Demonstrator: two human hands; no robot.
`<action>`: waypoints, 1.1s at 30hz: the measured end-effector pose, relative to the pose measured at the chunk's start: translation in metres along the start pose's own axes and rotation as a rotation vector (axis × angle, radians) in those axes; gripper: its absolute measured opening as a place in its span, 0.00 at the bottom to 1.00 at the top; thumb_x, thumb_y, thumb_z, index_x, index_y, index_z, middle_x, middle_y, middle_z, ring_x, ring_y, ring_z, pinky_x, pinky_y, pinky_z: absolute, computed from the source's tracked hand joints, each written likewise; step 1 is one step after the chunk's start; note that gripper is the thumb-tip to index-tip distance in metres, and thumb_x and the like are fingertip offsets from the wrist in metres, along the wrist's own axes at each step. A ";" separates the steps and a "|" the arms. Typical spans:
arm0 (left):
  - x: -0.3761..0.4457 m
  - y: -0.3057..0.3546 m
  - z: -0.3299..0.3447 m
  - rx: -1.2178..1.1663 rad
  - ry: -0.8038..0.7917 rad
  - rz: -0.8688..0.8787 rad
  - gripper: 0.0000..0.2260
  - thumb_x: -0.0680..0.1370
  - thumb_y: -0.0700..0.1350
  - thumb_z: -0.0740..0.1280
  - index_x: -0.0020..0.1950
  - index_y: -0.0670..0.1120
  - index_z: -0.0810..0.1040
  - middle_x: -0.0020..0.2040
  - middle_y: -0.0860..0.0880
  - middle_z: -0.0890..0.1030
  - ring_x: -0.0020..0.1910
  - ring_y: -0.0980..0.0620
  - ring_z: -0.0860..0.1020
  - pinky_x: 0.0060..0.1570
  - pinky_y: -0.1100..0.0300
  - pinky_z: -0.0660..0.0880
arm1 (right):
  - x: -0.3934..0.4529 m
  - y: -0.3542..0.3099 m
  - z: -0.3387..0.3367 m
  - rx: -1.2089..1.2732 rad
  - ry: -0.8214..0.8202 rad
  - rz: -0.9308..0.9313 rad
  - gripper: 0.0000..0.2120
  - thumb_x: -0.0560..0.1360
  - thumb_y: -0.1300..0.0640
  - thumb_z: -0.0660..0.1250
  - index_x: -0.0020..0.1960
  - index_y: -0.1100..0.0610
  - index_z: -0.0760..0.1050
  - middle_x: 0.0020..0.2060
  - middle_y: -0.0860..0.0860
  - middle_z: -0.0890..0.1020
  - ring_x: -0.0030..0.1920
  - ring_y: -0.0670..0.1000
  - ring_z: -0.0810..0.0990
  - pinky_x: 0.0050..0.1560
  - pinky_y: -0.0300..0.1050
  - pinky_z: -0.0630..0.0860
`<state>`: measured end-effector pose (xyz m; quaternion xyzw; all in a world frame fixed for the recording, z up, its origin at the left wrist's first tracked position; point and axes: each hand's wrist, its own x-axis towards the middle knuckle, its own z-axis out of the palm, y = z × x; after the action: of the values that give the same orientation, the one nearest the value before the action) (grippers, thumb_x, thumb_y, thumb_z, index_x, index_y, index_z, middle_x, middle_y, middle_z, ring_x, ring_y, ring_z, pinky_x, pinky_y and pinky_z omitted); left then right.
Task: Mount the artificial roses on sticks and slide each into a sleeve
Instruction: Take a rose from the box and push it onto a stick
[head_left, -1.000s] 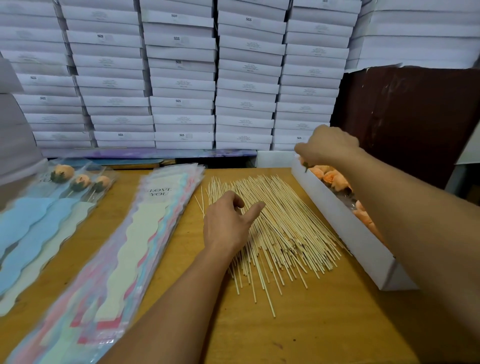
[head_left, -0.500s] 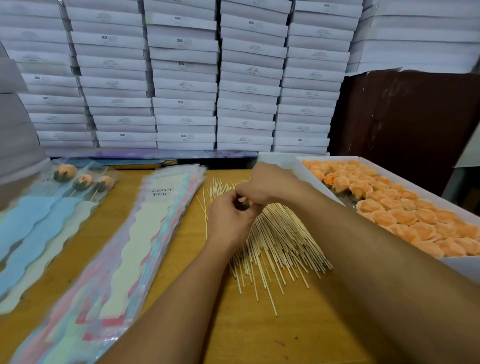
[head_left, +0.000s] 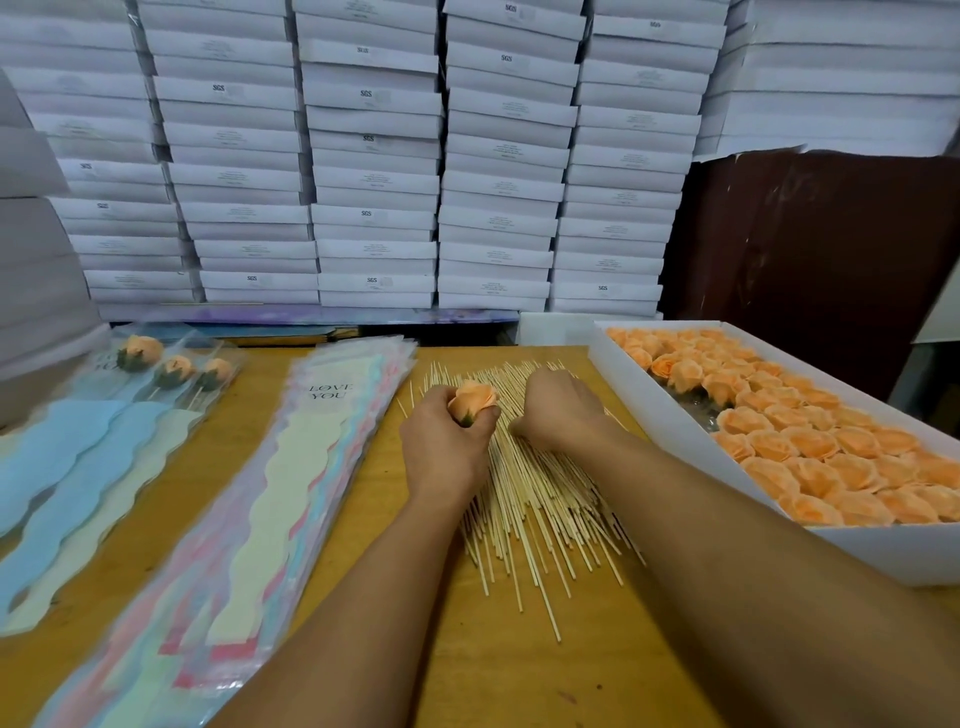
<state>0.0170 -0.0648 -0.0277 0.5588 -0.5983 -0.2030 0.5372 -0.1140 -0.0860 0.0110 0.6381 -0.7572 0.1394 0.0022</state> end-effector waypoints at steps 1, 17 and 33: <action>0.000 0.000 0.000 0.001 0.003 0.001 0.12 0.74 0.51 0.76 0.48 0.52 0.74 0.37 0.60 0.74 0.37 0.60 0.74 0.32 0.70 0.62 | 0.001 -0.003 0.001 -0.015 0.004 -0.010 0.15 0.75 0.55 0.73 0.38 0.55 0.67 0.38 0.50 0.73 0.42 0.55 0.74 0.37 0.45 0.68; 0.001 -0.002 0.001 0.003 0.025 -0.003 0.14 0.74 0.51 0.75 0.55 0.47 0.78 0.42 0.56 0.76 0.37 0.60 0.73 0.34 0.71 0.63 | 0.005 -0.021 0.006 -0.110 0.035 -0.069 0.03 0.77 0.60 0.67 0.46 0.55 0.74 0.46 0.54 0.78 0.49 0.57 0.80 0.41 0.47 0.70; 0.000 0.000 0.001 0.008 0.015 -0.014 0.11 0.74 0.52 0.75 0.47 0.52 0.75 0.38 0.58 0.76 0.37 0.58 0.75 0.32 0.66 0.65 | -0.009 0.011 -0.010 0.891 -0.331 0.273 0.03 0.71 0.65 0.65 0.40 0.63 0.77 0.24 0.53 0.79 0.19 0.45 0.69 0.19 0.34 0.64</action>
<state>0.0159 -0.0650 -0.0282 0.5666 -0.5912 -0.2003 0.5379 -0.1251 -0.0738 0.0167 0.4855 -0.6911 0.3453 -0.4093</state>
